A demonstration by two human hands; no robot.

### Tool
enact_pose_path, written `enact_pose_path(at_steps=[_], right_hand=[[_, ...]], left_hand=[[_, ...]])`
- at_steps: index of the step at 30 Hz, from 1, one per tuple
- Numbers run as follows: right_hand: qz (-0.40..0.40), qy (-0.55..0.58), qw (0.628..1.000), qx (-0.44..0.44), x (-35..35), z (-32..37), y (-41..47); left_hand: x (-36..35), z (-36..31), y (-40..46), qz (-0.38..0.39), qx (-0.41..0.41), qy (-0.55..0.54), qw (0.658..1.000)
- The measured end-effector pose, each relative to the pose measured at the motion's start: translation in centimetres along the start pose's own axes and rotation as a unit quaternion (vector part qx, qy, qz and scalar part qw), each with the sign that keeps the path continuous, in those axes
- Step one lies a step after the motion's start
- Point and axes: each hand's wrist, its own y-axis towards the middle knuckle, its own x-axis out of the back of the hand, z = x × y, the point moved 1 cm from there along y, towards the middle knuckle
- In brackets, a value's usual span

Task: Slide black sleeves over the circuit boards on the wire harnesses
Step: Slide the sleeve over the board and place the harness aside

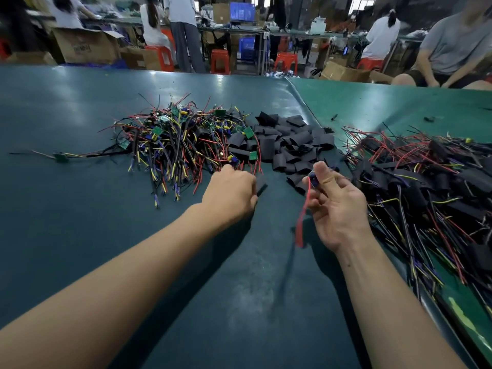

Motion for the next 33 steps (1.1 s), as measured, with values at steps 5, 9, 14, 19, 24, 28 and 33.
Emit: enact_pose_path(at_steps=[5,9,14,19,24,28,33], right_hand=[[0.02,-0.047,0.999,-0.012,-0.3,-0.6,-0.2],[0.015,-0.022,1.0,-0.002,-0.1,-0.5,-0.1],[0.032,0.027,0.999,0.0,-0.2,-1.0,0.0],[0.034,0.064,0.997,-0.021,0.0,-0.9,0.4],[0.042,0.037,0.998,-0.023,-0.1,-1.2,0.5],[0.042,0.051,0.998,-0.011,0.0,-1.4,0.6],[0.036,0.037,0.999,0.007,-0.1,-1.4,0.6]], left_hand=[[1.5,0.7,-3.0,0.013,-0.018,-0.04,0.999],[1.6,0.2,-4.3,-0.001,-0.01,-0.06,0.998],[0.6,-0.4,-4.4,-0.014,0.013,-0.071,0.997],[1.5,0.6,-4.4,0.026,-0.012,-0.092,0.995],[1.1,3.0,-6.8,-0.035,-0.012,-0.206,0.978],[0.7,3.6,-7.7,-0.103,-0.006,-0.302,0.948],[0.5,4.0,-7.8,-0.151,0.014,-0.363,0.919]])
